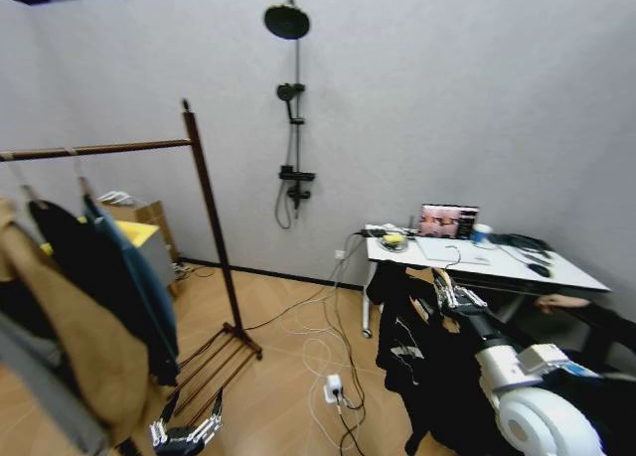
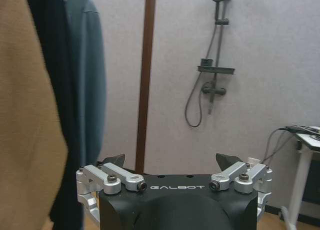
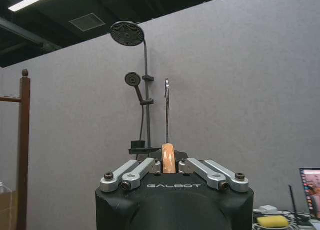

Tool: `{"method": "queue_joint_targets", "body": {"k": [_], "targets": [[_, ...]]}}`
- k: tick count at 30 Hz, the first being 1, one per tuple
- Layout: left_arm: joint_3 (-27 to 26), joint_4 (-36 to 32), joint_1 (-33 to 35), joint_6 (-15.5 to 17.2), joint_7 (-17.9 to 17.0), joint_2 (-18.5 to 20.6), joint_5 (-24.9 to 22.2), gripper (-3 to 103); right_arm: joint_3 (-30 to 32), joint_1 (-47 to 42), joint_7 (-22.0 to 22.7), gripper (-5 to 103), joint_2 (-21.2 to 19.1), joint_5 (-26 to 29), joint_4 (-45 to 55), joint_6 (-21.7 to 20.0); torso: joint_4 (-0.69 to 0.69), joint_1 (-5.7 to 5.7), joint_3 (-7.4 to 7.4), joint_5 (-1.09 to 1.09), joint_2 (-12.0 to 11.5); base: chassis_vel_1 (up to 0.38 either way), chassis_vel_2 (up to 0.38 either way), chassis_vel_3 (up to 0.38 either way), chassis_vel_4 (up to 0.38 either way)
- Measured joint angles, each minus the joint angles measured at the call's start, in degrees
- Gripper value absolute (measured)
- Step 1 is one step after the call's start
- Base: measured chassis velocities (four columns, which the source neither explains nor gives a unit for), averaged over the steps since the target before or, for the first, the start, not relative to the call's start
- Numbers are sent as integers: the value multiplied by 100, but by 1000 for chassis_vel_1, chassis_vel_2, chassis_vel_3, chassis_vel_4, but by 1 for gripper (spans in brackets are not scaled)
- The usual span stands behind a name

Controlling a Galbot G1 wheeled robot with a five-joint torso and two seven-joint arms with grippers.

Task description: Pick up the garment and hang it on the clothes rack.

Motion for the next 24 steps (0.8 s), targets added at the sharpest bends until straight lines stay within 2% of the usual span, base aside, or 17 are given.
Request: {"method": "queue_joint_targets", "body": {"k": [19,24], "targets": [[0,0,0,0,0,0,0,100,57,24,-20,10,-54,-84,2,34,0,0,0,0,0,127,122,123,121],[-1,0,0,0,0,0,0,100,38,87,-110,10,-63,-308,-42,9,2,0,0,0,0,119,113,117,95]]}}
